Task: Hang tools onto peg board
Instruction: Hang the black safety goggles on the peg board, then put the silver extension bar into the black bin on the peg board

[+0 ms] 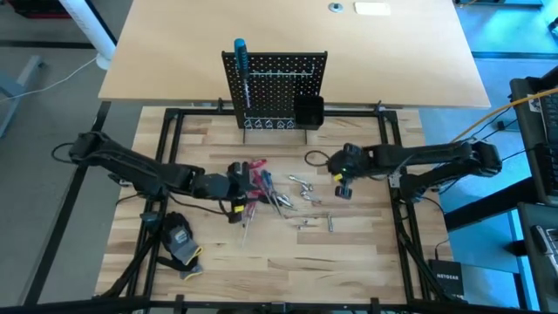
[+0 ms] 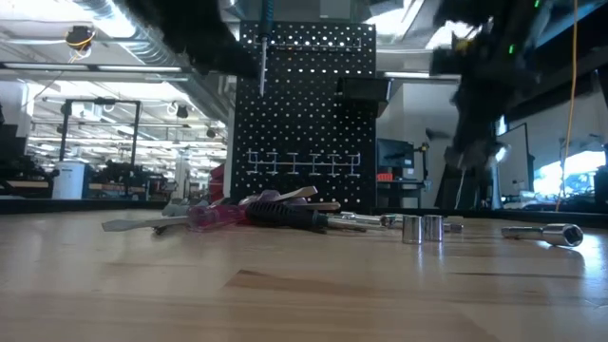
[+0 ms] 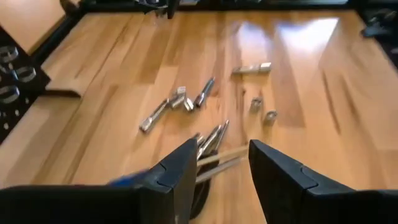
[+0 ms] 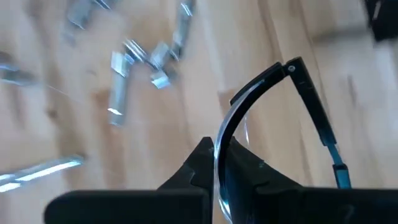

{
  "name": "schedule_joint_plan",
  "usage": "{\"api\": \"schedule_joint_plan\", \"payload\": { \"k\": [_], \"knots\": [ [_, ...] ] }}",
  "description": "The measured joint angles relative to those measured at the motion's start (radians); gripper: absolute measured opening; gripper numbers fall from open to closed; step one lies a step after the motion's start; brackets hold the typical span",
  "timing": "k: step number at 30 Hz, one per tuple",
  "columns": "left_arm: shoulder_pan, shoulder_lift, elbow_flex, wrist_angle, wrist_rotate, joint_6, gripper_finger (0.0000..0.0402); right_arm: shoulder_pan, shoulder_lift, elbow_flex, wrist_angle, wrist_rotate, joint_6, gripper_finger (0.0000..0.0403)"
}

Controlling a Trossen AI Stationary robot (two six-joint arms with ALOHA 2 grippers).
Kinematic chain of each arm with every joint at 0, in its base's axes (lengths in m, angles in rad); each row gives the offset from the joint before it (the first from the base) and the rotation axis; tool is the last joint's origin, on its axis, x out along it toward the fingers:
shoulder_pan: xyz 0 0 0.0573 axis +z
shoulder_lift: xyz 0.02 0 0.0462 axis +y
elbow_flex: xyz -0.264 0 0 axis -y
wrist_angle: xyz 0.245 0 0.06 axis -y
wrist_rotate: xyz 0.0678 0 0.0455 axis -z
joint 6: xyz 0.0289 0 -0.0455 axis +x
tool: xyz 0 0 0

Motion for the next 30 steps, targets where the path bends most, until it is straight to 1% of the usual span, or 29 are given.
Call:
{"api": "schedule_joint_plan", "payload": {
  "k": [3,5,10,14,20,22,24,25,27,30],
  "knots": [
    [0.015,0.003,-0.03,0.055,0.001,0.002,0.0136,-0.083,0.0,-0.061,0.05,-0.04,-0.004,0.0021],
    [0.024,0.003,-0.04,0.058,0.0,0.003,0.0136,-0.129,0.0,-0.094,0.089,-0.066,-0.004,0.0022],
    [0.029,0.004,-0.043,0.066,-0.001,0.003,0.0136,-0.199,0.0,-0.148,0.175,-0.119,-0.005,0.0038],
    [0.028,0.004,-0.043,0.066,0.001,0.001,0.0136,-0.22,0.004,-0.161,0.189,-0.153,-0.004,0.0073],
    [0.028,0.004,-0.043,0.065,0.005,0.0,0.0136,-0.217,0.01,-0.159,0.201,-0.106,-0.018,0.0132],
    [0.028,0.004,-0.043,0.065,0.005,0.0,0.0136,-0.217,0.01,-0.133,0.155,-0.091,-0.031,0.0147],
    [0.028,0.004,-0.043,0.065,0.005,0.0,0.0136,-0.217,0.005,-0.086,0.067,-0.099,-0.031,0.0158],
    [0.028,0.004,-0.043,0.065,0.005,0.0,0.0136,-0.216,0.001,-0.057,0.027,-0.122,-0.027,0.0162],
    [0.028,0.004,-0.043,0.065,0.005,0.001,0.0136,-0.199,-0.006,-0.007,-0.018,-0.201,0.016,0.0167],
    [0.028,0.003,-0.043,0.065,0.005,0.0,0.0136,-0.138,-0.009,0.017,0.041,-0.35,0.094,0.017]
  ]
}}
